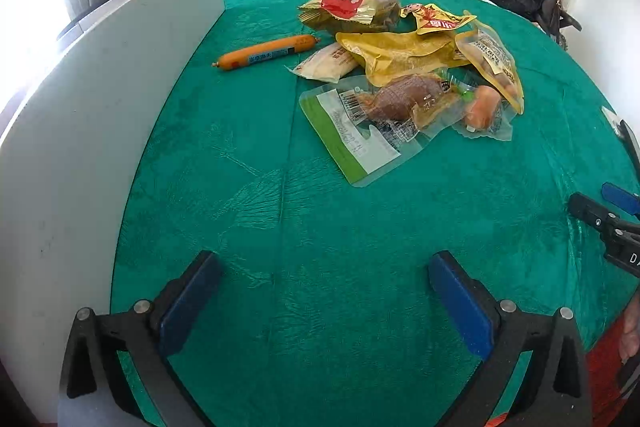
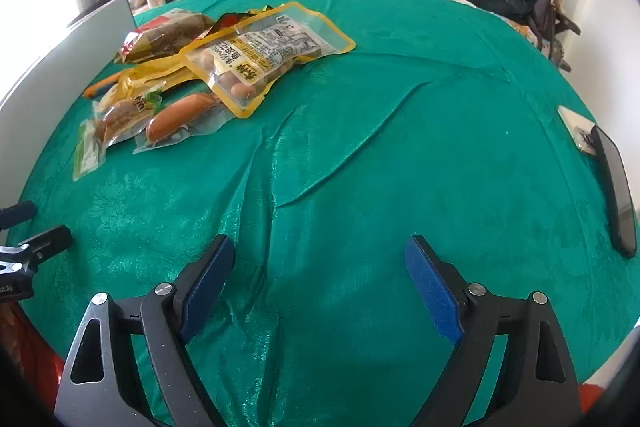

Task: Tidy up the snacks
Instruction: 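Return both tools to the snack pile on the bed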

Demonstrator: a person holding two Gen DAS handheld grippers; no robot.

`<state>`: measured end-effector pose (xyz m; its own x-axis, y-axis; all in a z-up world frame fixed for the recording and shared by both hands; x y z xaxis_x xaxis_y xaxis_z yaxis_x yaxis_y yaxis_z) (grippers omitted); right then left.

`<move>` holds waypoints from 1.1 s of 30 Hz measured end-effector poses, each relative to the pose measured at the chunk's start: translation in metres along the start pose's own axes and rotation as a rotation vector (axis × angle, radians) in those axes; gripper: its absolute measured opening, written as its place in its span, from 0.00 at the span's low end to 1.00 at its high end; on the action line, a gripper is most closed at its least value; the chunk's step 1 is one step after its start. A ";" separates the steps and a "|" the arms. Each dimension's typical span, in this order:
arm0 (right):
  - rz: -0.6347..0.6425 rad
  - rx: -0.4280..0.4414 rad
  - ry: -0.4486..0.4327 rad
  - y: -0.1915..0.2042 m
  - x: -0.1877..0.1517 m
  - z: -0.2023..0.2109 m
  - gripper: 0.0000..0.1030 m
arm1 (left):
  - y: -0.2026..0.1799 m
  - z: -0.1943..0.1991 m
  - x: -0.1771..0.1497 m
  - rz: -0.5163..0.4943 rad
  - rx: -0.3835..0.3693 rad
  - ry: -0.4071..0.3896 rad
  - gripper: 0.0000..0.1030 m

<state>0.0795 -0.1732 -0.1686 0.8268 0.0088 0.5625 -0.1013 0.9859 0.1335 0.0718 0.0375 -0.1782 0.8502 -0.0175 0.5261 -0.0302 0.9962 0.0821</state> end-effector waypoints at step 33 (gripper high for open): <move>-0.016 -0.010 0.029 0.006 0.000 -0.003 0.96 | 0.017 -0.001 0.011 -0.038 -0.086 0.068 0.99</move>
Point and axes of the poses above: each gripper's, at about its wrist camera, not at the fingertips, and z roughly against the way its jaws point, y to its left, x to its top, the point moved 1 cm from there along -z, roughly the way its jaws point, and after that the axes turned 7 degrees about x, right-handed, at the moved point
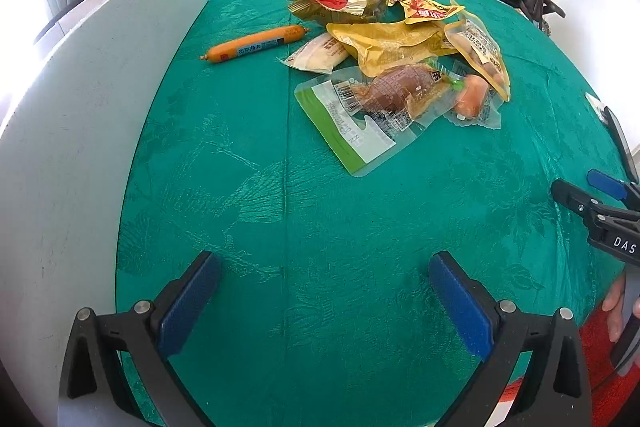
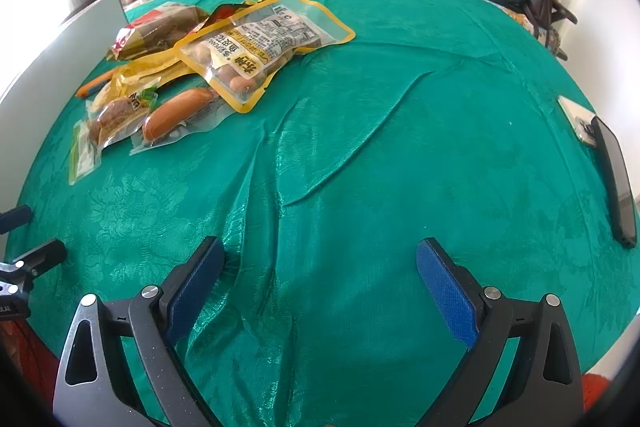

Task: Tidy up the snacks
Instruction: 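Return both tools to the snack pile on the bed, then grasp the vacuum-packed braised meat bag with the left gripper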

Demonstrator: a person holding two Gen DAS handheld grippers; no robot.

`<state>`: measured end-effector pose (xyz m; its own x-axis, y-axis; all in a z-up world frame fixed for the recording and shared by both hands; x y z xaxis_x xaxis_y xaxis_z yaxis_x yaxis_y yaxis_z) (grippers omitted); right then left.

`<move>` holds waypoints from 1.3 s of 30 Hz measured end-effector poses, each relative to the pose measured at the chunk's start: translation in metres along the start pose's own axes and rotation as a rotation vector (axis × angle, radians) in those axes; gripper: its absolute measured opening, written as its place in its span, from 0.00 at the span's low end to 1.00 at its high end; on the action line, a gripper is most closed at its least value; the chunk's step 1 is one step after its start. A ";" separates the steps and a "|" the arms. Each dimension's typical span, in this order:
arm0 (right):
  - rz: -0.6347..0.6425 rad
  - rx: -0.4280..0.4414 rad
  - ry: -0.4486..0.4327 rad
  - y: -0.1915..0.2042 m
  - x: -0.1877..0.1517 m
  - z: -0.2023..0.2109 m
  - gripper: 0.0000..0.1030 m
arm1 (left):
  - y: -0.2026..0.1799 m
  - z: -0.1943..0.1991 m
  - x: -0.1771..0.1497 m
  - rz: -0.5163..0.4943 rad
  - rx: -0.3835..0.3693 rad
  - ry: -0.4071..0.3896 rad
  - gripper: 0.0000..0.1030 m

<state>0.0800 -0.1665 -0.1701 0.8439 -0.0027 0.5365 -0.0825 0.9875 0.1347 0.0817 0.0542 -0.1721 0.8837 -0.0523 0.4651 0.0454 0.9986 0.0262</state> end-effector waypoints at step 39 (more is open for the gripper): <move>0.028 0.013 -0.031 0.000 -0.004 0.001 0.96 | -0.069 -0.036 0.100 -0.208 -0.062 0.041 0.84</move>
Point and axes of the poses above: each gripper's, at about its wrist camera, not at the fingertips, and z roughly against the way its jaws point, y to its left, x to its top, the point moved 1 cm from there along -z, roughly the way its jaws point, and after that the axes turned 7 degrees about x, right-handed, at the moved point
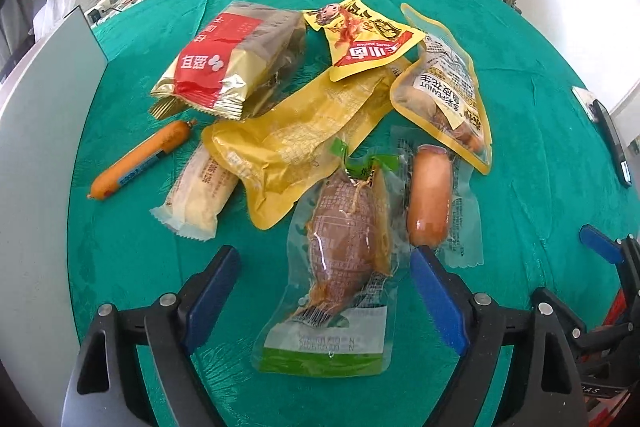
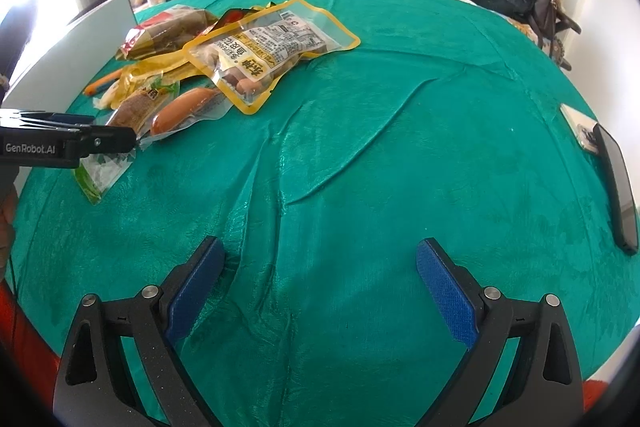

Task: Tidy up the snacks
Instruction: 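Grasp the vacuum-packed braised meat bag with the left gripper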

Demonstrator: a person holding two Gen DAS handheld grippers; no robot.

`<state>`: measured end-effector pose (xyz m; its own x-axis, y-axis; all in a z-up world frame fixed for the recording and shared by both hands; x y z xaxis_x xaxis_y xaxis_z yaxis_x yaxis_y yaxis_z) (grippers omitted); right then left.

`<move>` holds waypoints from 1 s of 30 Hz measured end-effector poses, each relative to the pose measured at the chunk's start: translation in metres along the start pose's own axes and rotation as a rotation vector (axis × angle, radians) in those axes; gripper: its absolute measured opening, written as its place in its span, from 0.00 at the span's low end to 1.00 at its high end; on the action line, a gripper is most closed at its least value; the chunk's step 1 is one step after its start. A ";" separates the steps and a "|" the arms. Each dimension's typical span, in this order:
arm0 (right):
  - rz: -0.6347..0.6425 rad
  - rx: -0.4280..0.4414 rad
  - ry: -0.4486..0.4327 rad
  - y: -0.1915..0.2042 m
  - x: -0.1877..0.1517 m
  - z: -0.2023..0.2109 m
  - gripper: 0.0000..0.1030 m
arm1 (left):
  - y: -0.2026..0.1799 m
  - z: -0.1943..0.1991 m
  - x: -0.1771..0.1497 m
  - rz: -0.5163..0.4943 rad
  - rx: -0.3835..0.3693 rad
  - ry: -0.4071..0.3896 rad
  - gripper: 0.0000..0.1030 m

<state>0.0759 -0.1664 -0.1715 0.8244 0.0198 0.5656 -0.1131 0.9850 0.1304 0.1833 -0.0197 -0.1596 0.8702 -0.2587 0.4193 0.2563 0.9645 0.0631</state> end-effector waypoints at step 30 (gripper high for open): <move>0.029 0.018 -0.025 -0.001 -0.006 0.003 0.96 | 0.034 0.022 -0.094 0.143 0.107 -0.113 1.00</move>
Point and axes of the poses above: each gripper's, at about its wrist camera, not at the fingertips, and z roughly against the way its jaws point, y to its left, x to its top, the point moved 1 cm from there along -z, roughly the way its jaws point, and after that the axes turned 7 degrees about x, right-handed, at the moved point
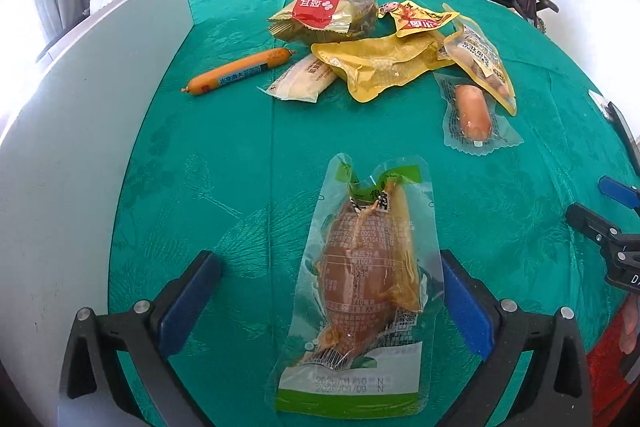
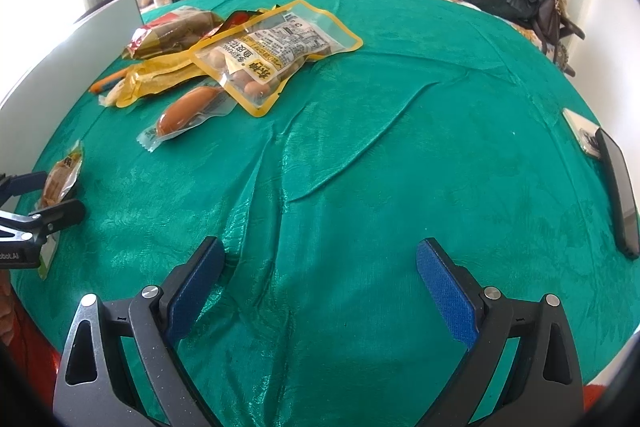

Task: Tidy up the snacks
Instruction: 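Grasp the vacuum-packed braised meat bag with the left gripper, then hold the meat bag in the left gripper while the right gripper grasps the packaged sausage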

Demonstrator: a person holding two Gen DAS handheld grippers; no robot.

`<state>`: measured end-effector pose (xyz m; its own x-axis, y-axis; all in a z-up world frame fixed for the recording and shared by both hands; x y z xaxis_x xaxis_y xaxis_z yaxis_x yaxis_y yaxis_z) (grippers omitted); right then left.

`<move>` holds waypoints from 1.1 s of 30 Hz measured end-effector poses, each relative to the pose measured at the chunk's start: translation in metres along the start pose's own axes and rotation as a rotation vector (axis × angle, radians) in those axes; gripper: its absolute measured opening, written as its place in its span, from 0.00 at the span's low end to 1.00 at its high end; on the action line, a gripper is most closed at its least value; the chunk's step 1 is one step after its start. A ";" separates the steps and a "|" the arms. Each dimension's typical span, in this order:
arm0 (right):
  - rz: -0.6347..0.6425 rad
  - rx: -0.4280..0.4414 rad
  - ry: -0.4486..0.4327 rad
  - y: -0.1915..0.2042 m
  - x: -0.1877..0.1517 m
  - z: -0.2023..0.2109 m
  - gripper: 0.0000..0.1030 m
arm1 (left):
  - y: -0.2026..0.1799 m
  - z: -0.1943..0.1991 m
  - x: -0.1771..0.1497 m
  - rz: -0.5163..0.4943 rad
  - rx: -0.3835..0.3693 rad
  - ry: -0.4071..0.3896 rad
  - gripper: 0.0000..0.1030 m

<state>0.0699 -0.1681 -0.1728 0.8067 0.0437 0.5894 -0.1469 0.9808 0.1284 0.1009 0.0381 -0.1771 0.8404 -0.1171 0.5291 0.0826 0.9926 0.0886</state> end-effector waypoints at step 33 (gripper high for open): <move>-0.099 0.238 0.167 0.061 0.063 -0.014 0.44 | 0.005 0.014 -0.025 -0.014 -0.023 -0.126 1.00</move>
<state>0.1196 -0.1032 -0.1392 0.9036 0.0002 0.4284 -0.1773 0.9104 0.3737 0.0728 0.0458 -0.1777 0.7653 -0.1326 0.6299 0.1076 0.9911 0.0779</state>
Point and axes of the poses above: each gripper's, at about its wrist camera, not at the fingertips, and z roughly against the way its jaws point, y to its left, x to its top, the point moved 1 cm from there along -z, roughly the way its jaws point, and after that the axes turned 7 degrees about x, right-handed, at the moved point
